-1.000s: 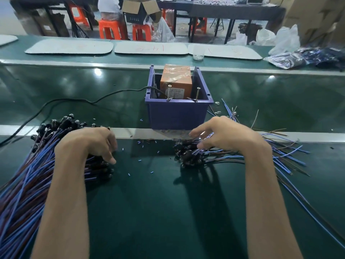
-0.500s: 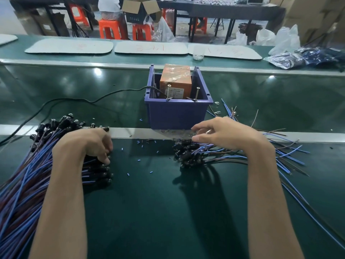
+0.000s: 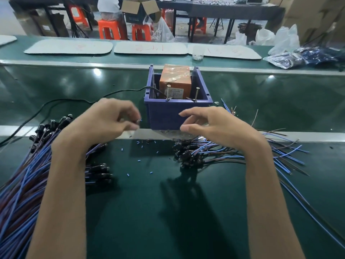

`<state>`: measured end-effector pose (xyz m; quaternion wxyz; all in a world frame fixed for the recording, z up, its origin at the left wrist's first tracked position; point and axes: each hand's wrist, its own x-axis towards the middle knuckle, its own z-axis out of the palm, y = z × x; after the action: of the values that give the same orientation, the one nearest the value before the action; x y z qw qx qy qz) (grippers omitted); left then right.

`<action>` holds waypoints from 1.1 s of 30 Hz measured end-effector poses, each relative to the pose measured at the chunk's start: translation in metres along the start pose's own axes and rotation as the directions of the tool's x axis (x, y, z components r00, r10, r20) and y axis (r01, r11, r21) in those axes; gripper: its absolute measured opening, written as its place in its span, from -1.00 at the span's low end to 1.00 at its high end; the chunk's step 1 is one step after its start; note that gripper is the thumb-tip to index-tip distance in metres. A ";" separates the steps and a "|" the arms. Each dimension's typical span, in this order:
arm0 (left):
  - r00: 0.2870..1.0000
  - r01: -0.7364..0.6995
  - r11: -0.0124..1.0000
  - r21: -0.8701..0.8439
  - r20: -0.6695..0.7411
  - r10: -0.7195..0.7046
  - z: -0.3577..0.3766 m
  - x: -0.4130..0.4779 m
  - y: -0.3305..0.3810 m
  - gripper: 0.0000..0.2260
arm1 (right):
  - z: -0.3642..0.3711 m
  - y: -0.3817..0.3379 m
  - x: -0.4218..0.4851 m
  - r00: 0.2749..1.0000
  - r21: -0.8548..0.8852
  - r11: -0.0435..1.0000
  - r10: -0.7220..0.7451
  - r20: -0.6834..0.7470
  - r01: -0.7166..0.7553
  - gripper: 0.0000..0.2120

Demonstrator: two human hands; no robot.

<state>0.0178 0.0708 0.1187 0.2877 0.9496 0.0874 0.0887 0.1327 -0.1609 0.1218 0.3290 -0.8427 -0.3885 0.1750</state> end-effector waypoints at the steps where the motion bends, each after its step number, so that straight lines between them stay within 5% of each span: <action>1: 0.995 -0.086 0.992 -0.095 -0.064 0.081 -0.001 -0.002 0.016 -0.75 | 0.001 -0.005 -0.001 0.999 0.073 0.997 -0.035 0.008 0.034 -0.59; 5: 0.917 -0.391 0.897 -0.205 -0.168 0.361 0.002 -0.013 0.072 -0.83 | 0.006 -0.025 -0.005 0.977 0.252 0.949 -0.206 0.049 0.187 -0.62; 7: 0.890 -0.452 0.862 -0.229 -0.173 0.421 0.007 -0.016 0.089 -0.82 | 0.006 -0.033 -0.009 0.959 0.285 0.922 -0.282 0.031 0.262 -0.78; 10: 0.869 -0.491 0.839 -0.232 -0.188 0.457 0.011 -0.014 0.095 -0.81 | 0.006 -0.035 -0.011 0.957 0.240 0.926 -0.281 -0.073 0.290 -0.74; 13: 0.893 -0.449 0.849 -0.279 -0.168 0.418 0.015 -0.008 0.093 -0.77 | 0.003 -0.028 -0.010 0.973 0.179 0.959 -0.202 -0.110 0.219 -0.88; 22: 0.968 -0.251 0.944 -0.215 -0.043 0.248 0.027 0.003 0.079 -0.75 | -0.001 -0.015 -0.007 0.963 -0.002 0.983 -0.181 -0.200 0.184 -0.87; 29: 0.993 -0.118 0.990 -0.075 0.024 0.120 0.029 0.007 0.066 -0.65 | -0.003 -0.017 -0.007 0.955 0.129 0.973 -0.153 -0.255 0.191 -0.89; 33: 0.986 -0.045 0.999 0.007 0.163 0.043 0.032 0.010 0.060 -0.79 | -0.003 -0.021 -0.009 0.936 0.205 0.946 -0.182 -0.302 0.250 -0.90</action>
<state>0.0413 0.0067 0.1274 0.2867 0.9569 0.0430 0.0170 0.1178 -0.1593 0.1388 0.4972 -0.7648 -0.4048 0.0627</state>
